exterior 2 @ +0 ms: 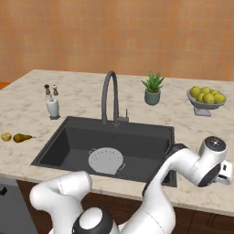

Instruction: Put the colander in the sink, put the pear, orange, kiwi in the colander, and turn on the sink faucet and pour water over the colander.

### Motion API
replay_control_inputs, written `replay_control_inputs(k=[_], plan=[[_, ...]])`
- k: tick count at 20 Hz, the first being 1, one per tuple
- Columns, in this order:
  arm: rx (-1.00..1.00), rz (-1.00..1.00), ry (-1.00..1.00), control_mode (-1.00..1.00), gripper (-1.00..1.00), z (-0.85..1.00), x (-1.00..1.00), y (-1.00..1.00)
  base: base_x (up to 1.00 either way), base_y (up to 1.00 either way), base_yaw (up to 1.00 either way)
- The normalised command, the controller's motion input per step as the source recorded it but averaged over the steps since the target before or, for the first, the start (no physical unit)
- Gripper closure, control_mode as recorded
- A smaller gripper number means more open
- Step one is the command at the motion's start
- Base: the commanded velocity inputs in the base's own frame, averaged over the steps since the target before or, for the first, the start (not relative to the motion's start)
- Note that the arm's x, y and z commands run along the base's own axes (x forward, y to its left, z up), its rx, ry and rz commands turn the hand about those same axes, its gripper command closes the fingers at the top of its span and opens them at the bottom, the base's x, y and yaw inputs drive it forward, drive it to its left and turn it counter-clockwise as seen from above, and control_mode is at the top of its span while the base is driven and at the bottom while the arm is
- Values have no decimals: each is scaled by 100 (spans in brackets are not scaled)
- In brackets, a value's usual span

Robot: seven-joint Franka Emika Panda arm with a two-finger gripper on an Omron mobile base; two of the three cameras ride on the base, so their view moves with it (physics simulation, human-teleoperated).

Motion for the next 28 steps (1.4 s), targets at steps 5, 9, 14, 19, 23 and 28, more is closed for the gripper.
replay_control_inputs(k=[5,9,14,19,23,28], plan=[[-8,0,0,-100,100,56,3,100,0,0,0],[-22,-3,2,-100,100,8,13,100,0,0,0],[-19,-1,11,-100,100,-12,39,100,0,0,0],[-8,0,11,-100,100,-10,21,100,0,0,0],[0,0,-2,-100,100,6,-13,100,0,0,0],[0,0,-6,-100,100,30,-29,100,0,0,0]])
